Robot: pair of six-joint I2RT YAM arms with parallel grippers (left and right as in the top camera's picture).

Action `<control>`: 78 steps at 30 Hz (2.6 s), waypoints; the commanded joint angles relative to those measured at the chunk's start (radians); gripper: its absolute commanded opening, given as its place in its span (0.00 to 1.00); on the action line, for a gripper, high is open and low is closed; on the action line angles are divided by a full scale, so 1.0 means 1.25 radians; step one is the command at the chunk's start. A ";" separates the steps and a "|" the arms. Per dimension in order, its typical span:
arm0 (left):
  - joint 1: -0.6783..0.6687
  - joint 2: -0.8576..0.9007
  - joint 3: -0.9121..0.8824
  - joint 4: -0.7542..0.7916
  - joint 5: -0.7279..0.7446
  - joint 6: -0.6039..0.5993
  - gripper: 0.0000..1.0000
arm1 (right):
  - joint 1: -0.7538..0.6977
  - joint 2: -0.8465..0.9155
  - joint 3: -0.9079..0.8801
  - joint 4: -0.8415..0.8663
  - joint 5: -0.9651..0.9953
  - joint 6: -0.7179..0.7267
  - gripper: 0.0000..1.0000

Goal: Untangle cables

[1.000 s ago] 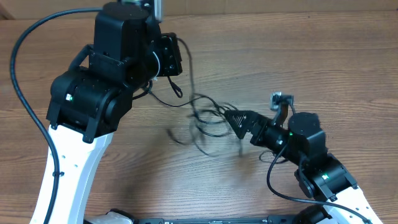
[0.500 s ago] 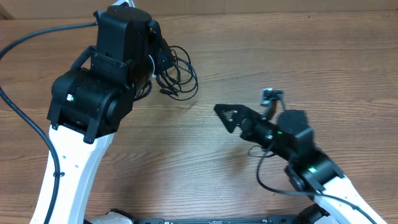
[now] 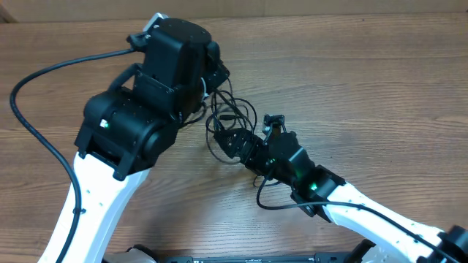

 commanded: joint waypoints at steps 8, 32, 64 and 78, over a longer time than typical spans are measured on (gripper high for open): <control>-0.056 -0.035 0.018 0.032 -0.040 0.054 0.04 | -0.128 0.026 0.007 -0.242 0.239 0.118 1.00; -0.023 -0.206 0.017 -0.113 -0.551 0.227 0.04 | -0.782 0.006 0.136 -0.618 0.182 -0.379 1.00; 0.777 0.143 0.016 0.275 -0.184 0.507 0.04 | -1.151 0.007 0.167 -0.762 0.192 -0.478 1.00; 0.804 0.298 0.016 0.505 -0.232 0.721 0.04 | -1.152 0.007 0.167 -0.817 0.049 -0.515 1.00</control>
